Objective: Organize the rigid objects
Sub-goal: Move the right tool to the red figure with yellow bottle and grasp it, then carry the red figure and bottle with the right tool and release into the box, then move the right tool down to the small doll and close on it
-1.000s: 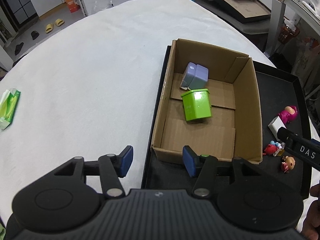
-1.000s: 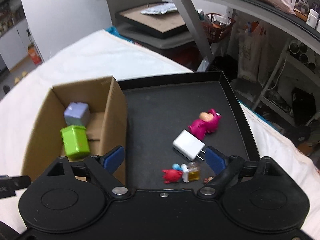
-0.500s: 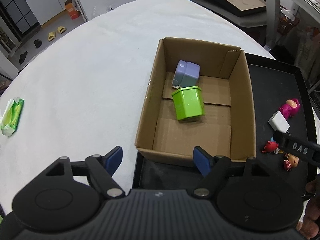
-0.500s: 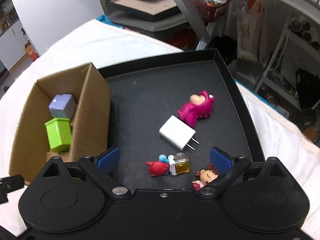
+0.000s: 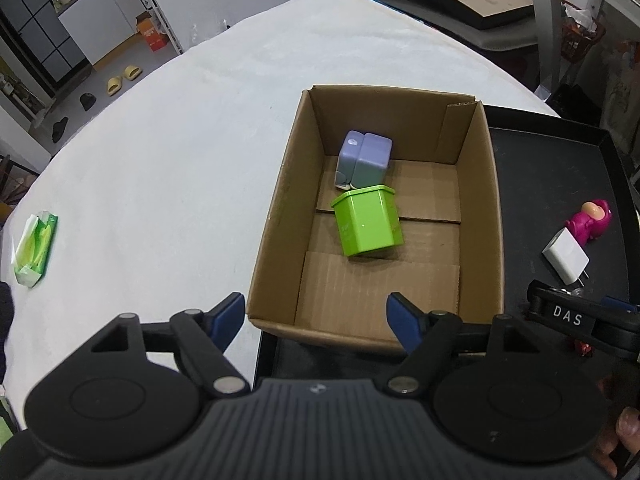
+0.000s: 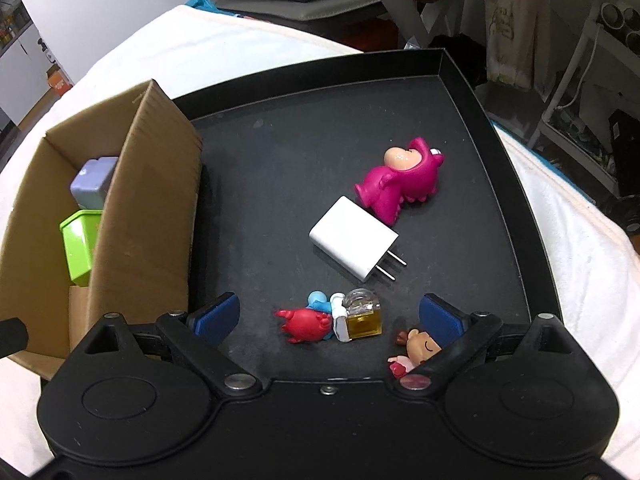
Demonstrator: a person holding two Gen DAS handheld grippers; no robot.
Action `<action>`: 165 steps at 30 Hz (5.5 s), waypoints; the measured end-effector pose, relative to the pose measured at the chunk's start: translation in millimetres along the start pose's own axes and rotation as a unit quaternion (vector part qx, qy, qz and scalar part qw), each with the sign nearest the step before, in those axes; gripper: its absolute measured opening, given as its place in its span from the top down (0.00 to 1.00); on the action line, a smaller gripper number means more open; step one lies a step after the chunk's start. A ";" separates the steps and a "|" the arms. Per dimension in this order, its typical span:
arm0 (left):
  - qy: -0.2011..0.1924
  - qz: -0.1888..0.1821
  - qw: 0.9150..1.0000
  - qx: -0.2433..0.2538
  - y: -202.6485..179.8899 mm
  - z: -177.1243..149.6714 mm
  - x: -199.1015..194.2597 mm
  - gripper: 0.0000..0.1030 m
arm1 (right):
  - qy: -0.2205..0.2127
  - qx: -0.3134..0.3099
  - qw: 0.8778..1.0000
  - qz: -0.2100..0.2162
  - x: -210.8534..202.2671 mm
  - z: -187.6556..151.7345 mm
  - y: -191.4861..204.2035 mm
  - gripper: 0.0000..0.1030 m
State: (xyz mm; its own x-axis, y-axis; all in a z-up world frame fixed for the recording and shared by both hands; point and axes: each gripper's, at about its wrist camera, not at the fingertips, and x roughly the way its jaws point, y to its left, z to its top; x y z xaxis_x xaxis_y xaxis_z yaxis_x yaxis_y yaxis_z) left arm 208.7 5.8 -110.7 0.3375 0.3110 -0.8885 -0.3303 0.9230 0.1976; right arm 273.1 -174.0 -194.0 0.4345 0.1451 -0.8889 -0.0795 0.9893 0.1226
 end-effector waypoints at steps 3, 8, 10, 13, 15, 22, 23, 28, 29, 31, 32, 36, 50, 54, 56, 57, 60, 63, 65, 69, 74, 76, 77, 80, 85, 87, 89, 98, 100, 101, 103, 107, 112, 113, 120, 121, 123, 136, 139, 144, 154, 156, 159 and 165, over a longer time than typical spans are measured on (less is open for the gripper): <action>0.001 0.002 1.000 0.000 -1.2 0.3 0.8 0.26 | 0.003 -0.002 1.000 -0.001 4.9 0.4 0.1 0.09; -0.002 0.001 1.000 0.000 -2.2 1.5 0.8 0.26 | 0.003 -0.022 1.000 -0.020 13.1 -1.0 5.6 0.21; -0.004 0.001 1.000 0.000 -1.7 1.6 0.5 0.26 | 0.005 -0.028 0.999 -0.024 15.2 -0.9 8.1 0.25; -0.003 0.002 1.000 0.006 -1.5 0.9 1.5 0.26 | 0.014 -0.031 0.999 -0.019 19.1 -2.0 10.5 0.41; -0.002 0.002 1.000 0.006 -0.5 0.3 2.1 0.26 | 0.013 -0.038 0.999 -0.029 19.0 -3.3 13.3 0.42; -0.004 -0.007 1.000 0.002 4.3 0.2 3.2 0.26 | -0.019 -0.041 0.998 -0.048 0.4 -2.5 15.0 0.42; -0.003 -0.007 1.000 0.002 5.0 -0.2 3.3 0.26 | -0.024 -0.039 0.998 -0.045 -3.8 -2.5 14.7 0.42; -0.008 -0.011 1.000 0.004 11.6 -0.9 0.7 0.26 | -0.054 -0.040 0.997 -0.035 -28.0 -1.3 16.2 0.42; -0.008 -0.013 1.000 0.001 13.9 -0.8 0.2 0.26 | -0.060 -0.040 0.997 -0.031 -32.5 0.2 15.0 0.42; -0.011 -0.014 1.000 -0.002 18.5 -0.7 -1.0 0.26 | -0.070 -0.042 0.996 -0.023 -40.3 3.1 14.0 0.42; -0.012 -0.015 1.000 -0.002 20.9 -0.6 -1.4 0.26 | -0.076 -0.042 0.996 -0.018 -43.4 3.2 14.3 0.42; -0.017 -0.021 1.000 -0.012 33.2 0.4 -2.9 0.26 | -0.103 -0.053 0.993 0.009 -56.7 4.9 19.8 0.42; -0.030 -0.077 0.996 -0.041 62.9 8.3 13.6 0.26 | -0.184 -0.077 0.977 0.070 -89.1 14.1 42.8 0.42; -0.028 -0.095 0.994 -0.049 67.4 7.7 19.9 0.28 | -0.199 -0.089 0.974 0.068 -93.0 15.4 55.6 0.42; -0.030 -0.102 0.993 -0.050 70.1 6.9 21.2 0.29 | -0.203 -0.096 0.972 0.068 -93.6 15.5 62.5 0.42; -0.035 -0.105 0.993 -0.050 71.7 6.3 21.3 0.31 | -0.205 -0.100 0.971 0.070 -93.7 15.1 66.3 0.42; -0.034 -0.116 0.991 -0.051 75.0 4.6 25.7 0.40 | -0.210 -0.114 0.968 0.074 -92.3 14.0 77.6 0.42; -0.019 -0.134 0.989 -0.055 76.9 3.8 35.1 0.53 | -0.207 -0.125 0.968 0.073 -84.6 14.3 89.9 0.42; -0.012 -0.141 0.988 -0.058 78.0 3.2 40.5 0.62 | -0.206 -0.135 0.967 0.072 -80.6 15.0 99.3 0.42; -0.002 -0.151 0.987 -0.058 81.7 2.9 49.4 0.82 | -0.215 -0.149 0.963 0.067 -78.8 12.5 115.4 0.42; -0.001 -0.158 0.986 -0.055 90.2 2.5 53.3 0.90 | -0.220 -0.165 0.960 0.055 -74.4 9.4 130.9 0.42; 0.002 -0.167 0.984 -0.059 93.7 2.9 55.0 0.90 | -0.217 -0.167 0.961 0.050 -72.1 9.4 135.8 0.42; 0.002 -0.169 0.984 -0.060 94.6 2.9 55.6 0.90 | -0.216 -0.169 0.960 0.049 -71.7 9.0 138.1 0.42; 0.005 -0.178 0.982 -0.059 95.9 3.2 56.6 0.89 | -0.219 -0.180 0.958 0.043 -70.0 7.7 147.5 0.42; 0.014 -0.197 0.978 -0.059 102.2 6.0 60.0 0.89 | -0.226 -0.198 0.953 0.034 -64.6 9.2 165.2 0.42; 0.017 -0.202 0.977 -0.057 103.5 6.9 60.4 0.89 | -0.228 -0.205 0.951 0.031 -63.0 9.4 171.3 0.42; 0.018 -0.204 0.977 -0.057 104.5 7.5 60.9 0.89 | -0.230 -0.210 0.950 0.025 -60.4 10.8 176.6 0.42; 0.029 -0.213 0.975 -0.057 106.9 9.7 62.7 0.88 | -0.229 -0.214 0.949 0.004 -48.4 20.9 186.2 0.42; 0.035 -0.219 0.973 -0.062 108.0 10.5 62.9 0.87 | -0.228 -0.212 0.950 0.004 -49.8 22.5 187.1 0.39; 0.037 -0.216 0.974 -0.063 108.3 10.8 62.4 0.87 | -0.230 -0.209 0.950 0.004 -51.1 23.0 187.9 0.39; 0.038 -0.214 0.974 -0.064 108.5 11.5 61.4 0.87 | -0.230 -0.202 0.952 0.005 -54.4 24.4 187.8 0.38; 0.038 -0.209 0.975 -0.062 107.0 11.7 58.2 0.86 | -0.237 -0.188 0.953 0.006 -61.2 25.3 182.5 0.32; 0.032 -0.192 0.980 -0.051 106.3 11.8 47.2 0.83 | -0.228 -0.159 0.961 -0.004 -64.4 28.4 166.7 0.31; 0.029 -0.188 0.980 -0.051 106.9 11.4 44.7 0.82 | -0.225 -0.152 0.962 -0.006 -65.4 28.7 163.3 0.31; 0.009 -0.160 0.985 -0.055 110.1 8.8 29.7 0.62 | -0.198 -0.094 0.976 -0.007 -69.7 28.1 132.2 0.31; 0.008 -0.157 0.986 -0.055 110.0 8.3 27.8 0.60 | -0.194 -0.088 0.977 -0.008 -69.7 27.6 127.8 0.31; 0.006 -0.150 0.987 -0.055 109.2 7.8 24.0 0.59 | -0.186 -0.074 0.980 -0.011 -70.0 25.5 119.4 0.31; -0.019 -0.123 0.992 -0.036 87.6 -2.6 -8.3 0.49 | -0.156 -0.012 0.987 -0.026 -79.4 2.0 80.4 0.17; -0.020 -0.115 0.993 -0.030 83.3 -5.8 -11.2 0.49 | -0.135 -0.006 0.989 -0.054 -72.8 -4.2 73.2 0.16; -0.021 -0.099 0.994 -0.027 76.9 -8.6 -12.1 0.49 | -0.095 0.017 0.993 -0.067 -61.3 -11.5 58.1 0.16; -0.019 -0.068 0.997 0.004 55.3 -7.2 -4.3 0.49 | -0.087 0.032 0.991 -0.098 -45.0 -20.8 29.7 0.12; -0.013 -0.065 0.998 -0.001 53.0 -7.4 -1.1 0.49 | -0.075 0.039 0.991 -0.103 -37.1 -21.4 21.2 0.12; -0.009 -0.057 0.998 0.005 45.5 -7.7 0.2 0.49 | -0.056 0.059 0.991 -0.110 -25.3 -24.4 8.0 0.12; -0.009 -0.040 0.999 0.016 33.4 -3.8 -3.3 0.49 | -0.031 0.073 0.990 -0.115 -10.3 -29.6 -6.1 0.12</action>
State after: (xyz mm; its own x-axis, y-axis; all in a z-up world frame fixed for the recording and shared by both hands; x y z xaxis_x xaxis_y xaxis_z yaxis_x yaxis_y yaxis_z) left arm 193.2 34.7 -102.8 0.3780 0.2388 -0.8945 -0.2732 0.9519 0.1387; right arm 242.5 -182.1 -198.7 0.4813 -0.0885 -0.8721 0.1561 0.9876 -0.0141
